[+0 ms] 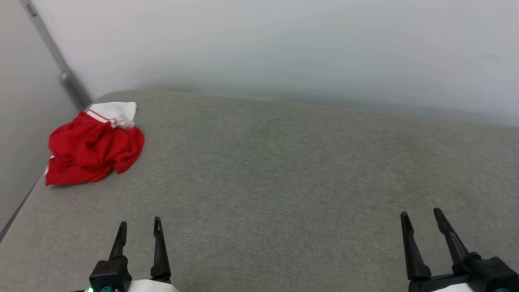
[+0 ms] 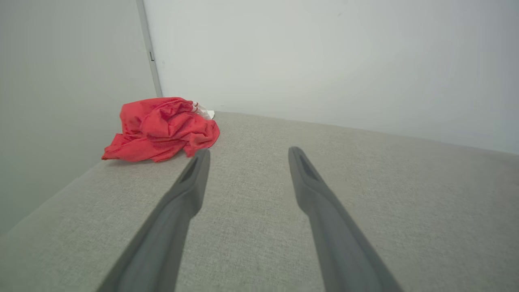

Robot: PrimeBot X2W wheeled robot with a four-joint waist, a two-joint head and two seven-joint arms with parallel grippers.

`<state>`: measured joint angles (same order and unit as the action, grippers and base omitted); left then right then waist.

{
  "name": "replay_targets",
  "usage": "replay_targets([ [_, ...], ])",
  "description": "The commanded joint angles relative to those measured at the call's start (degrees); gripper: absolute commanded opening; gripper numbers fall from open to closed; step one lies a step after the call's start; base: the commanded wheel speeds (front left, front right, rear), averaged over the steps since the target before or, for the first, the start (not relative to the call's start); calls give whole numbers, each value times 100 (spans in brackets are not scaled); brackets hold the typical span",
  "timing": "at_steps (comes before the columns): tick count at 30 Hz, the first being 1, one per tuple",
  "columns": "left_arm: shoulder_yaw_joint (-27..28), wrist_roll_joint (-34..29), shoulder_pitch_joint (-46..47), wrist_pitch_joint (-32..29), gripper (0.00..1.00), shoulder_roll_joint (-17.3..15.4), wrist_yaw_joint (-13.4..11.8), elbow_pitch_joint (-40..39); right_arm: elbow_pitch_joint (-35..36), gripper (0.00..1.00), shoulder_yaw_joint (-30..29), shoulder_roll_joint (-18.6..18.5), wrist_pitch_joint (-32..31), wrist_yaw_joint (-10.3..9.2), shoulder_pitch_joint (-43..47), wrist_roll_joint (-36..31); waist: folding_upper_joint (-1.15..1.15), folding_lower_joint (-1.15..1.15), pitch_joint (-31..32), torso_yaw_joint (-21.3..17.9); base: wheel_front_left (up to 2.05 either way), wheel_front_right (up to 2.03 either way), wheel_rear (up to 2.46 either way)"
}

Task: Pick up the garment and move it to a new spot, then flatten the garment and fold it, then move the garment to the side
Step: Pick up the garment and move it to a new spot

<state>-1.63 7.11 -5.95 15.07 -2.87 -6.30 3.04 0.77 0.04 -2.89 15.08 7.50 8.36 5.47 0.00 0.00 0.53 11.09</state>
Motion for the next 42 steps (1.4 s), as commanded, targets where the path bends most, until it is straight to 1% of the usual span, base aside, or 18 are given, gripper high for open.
replay_targets([
  [1, 28, 15, -93, 16, 100, -3, -23, -32, 21, 100, 8, 2, 14, -2, 84, -25, 0, 0, 28, 260, 0, 0, 0],
  [10, 148, 42, -179, 16, 100, -2, -41, -40, 54, 100, 60, 2, 14, -2, 124, -60, 0, 0, 18, 977, 0, 0, 0],
  [16, 177, 87, -201, 16, 100, -2, -65, -29, 40, 100, 101, 2, 14, -2, 127, -75, 0, 0, 30, 1352, 0, 0, 0],
  [22, 250, 101, -276, 16, 100, -1, -83, 20, 19, 100, 151, 2, 14, -2, 151, -57, 0, 0, 86, 1537, 0, 0, 0],
  [27, 397, 188, -169, 16, 100, -2, -42, 103, 30, 100, 200, 2, 14, -2, 142, -83, 0, 0, 72, 1537, 0, 0, 0],
  [30, 547, 178, 47, 16, 100, -3, 88, 136, 58, 100, 200, 2, 14, -2, 75, -115, 0, 0, -7, 1481, 0, 0, 0],
  [32, 700, 165, 244, 16, 100, -19, 250, 216, 74, 100, 195, 2, 14, -2, 23, -161, 0, 0, -91, 1439, 0, 0, 0],
  [34, 858, 129, 526, 16, 100, -114, 414, 277, 94, 100, 201, 2, 14, -2, -30, -221, 0, 0, -199, 1384, 0, 0, 0],
  [36, 1074, 260, 878, 16, 100, -138, 550, 347, 125, 100, 189, 2, 14, -2, -84, -316, 0, 0, -353, 1313, 0, 0, 0],
  [38, 1225, 225, 1250, 16, 100, -281, 686, 443, 166, 100, 128, 2, 14, -2, -168, -402, 0, 0, -535, 1238, 0, 0, 0],
  [40, 1406, 335, 1685, 16, 100, -356, 793, 527, 211, 100, 76, 2, 14, -2, -248, -527, 0, 0, -747, 1179, 0, 0, 0],
  [42, 1508, 334, 2147, 15, 100, -572, 881, 736, 262, 100, -4, 2, 14, -3, -348, -656, 0, 0, -991, 1122, 0, 0, 0],
])
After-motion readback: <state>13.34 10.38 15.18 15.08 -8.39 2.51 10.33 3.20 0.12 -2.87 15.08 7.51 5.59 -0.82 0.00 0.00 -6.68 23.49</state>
